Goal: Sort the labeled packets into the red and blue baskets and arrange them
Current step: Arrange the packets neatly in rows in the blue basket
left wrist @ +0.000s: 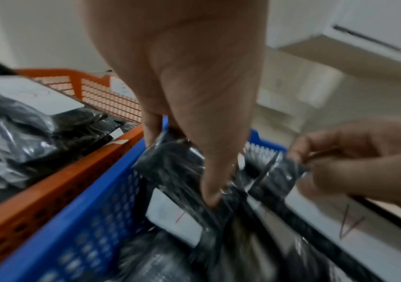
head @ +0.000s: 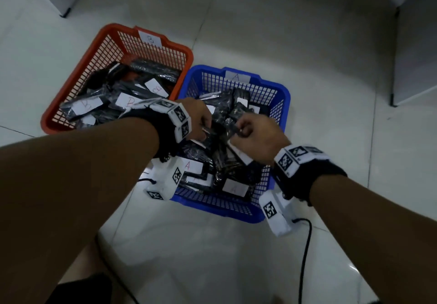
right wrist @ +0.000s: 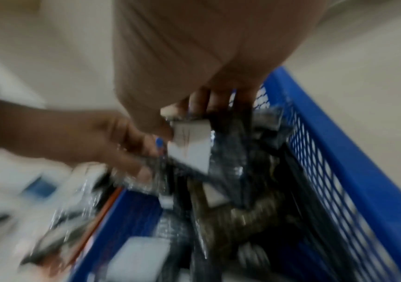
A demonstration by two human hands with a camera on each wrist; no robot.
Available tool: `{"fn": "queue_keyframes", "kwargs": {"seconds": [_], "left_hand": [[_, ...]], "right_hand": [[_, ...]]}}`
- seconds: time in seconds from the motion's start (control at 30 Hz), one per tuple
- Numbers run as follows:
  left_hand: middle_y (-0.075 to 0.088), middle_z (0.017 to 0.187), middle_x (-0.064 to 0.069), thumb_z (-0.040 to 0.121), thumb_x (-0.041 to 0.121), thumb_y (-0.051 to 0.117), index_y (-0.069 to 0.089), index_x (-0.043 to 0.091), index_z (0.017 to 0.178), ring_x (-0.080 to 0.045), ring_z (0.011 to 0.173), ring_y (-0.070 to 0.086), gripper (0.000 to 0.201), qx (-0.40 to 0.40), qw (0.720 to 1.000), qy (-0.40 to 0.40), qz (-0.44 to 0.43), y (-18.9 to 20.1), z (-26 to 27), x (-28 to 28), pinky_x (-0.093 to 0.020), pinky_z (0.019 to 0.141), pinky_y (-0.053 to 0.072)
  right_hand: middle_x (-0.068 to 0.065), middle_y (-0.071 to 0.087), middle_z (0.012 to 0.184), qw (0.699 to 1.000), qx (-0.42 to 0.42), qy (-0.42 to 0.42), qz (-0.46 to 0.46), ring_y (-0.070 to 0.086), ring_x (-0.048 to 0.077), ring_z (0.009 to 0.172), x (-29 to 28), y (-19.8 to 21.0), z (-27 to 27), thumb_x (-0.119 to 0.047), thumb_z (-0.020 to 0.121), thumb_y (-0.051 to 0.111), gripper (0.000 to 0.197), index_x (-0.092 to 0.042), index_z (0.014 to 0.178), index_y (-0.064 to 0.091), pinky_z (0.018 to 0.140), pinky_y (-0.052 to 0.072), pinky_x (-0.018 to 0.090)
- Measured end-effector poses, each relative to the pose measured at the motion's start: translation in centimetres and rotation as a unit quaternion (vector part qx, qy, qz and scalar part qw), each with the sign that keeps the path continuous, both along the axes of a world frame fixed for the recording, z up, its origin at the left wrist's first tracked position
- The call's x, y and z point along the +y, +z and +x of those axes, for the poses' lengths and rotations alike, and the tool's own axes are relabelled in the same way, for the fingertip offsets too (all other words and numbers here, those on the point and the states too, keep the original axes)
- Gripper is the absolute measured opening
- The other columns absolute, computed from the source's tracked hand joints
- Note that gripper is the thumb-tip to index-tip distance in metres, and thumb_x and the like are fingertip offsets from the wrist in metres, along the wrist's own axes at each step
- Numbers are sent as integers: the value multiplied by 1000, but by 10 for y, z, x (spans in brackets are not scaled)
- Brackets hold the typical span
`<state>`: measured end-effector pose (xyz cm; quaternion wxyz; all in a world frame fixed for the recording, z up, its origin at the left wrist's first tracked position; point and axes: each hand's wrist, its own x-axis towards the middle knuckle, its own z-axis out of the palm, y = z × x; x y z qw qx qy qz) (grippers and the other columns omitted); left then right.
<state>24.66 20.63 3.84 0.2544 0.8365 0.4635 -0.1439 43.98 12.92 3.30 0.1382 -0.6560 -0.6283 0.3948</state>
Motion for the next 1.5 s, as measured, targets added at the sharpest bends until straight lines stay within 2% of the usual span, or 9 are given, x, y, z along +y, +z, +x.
{"fn": "queue_keyframes", "kwargs": {"seconds": [0.13,0.3,0.43,0.57,0.7,0.77,0.87,1.33,1.5], "left_hand": [[63,91,10,79,36,75,72,26,95,-11,84,60,19,-89,992,82,-26,11,6,20,-16,68,41],[60,101,0,78,34,72,63,24,109,-21,90,57,34,-110,982,113,102,-6,8,27,-30,76,46],[55,88,2,78,38,65,52,23,85,-19,78,54,22,-93,979,-21,178,-15,7,-8,-27,62,42],[59,76,10,78,57,66,57,25,74,-17,76,61,34,122,984,-125,-34,-27,-7,-37,-28,63,50],[58,105,4,73,59,72,57,26,107,-21,95,59,50,139,985,-98,-42,-39,-16,-48,-30,75,49],[61,100,1,71,54,77,57,24,97,-23,89,61,45,132,987,-65,-59,-40,-13,-48,-31,73,51],[56,74,3,67,46,83,42,24,65,-22,72,57,46,158,979,-55,-114,-40,-9,-47,-29,64,48],[62,103,0,76,29,76,66,24,103,-19,94,60,29,-79,993,49,74,-5,7,-8,-31,78,50],[57,71,10,74,36,75,59,20,74,-18,75,61,23,-18,998,43,44,-8,8,-18,-29,63,50]], "right_hand": [[-13,60,68,988,-2,-114,99,60,9,69,23,4,17,-35,82,65,8,-30,85,59,69,50,26],[-6,67,111,983,-28,-114,142,61,16,107,38,-10,13,-31,92,58,32,-24,124,61,96,48,33],[0,63,106,964,-95,-65,238,58,20,98,22,-10,5,-24,88,57,18,-20,104,64,84,49,38],[-2,69,92,983,-126,127,40,64,22,86,-10,-15,-3,-30,83,58,15,-28,93,67,77,55,35],[-1,69,104,951,-160,252,-75,65,23,97,-29,-26,-15,-36,83,64,22,-34,103,71,83,54,33],[-1,69,108,940,-186,279,-68,64,24,100,-33,-26,-20,-37,84,65,27,-36,111,69,84,51,32],[3,65,111,936,-189,282,-89,63,26,100,-36,-28,-25,-31,82,70,29,-30,111,68,82,52,33],[10,57,110,939,-211,231,-140,62,29,92,-44,-42,-40,-22,72,83,45,-14,109,58,71,49,29],[10,60,115,935,-192,247,-166,59,26,96,-42,-41,-38,-12,80,74,41,-11,118,58,74,45,26]]}}
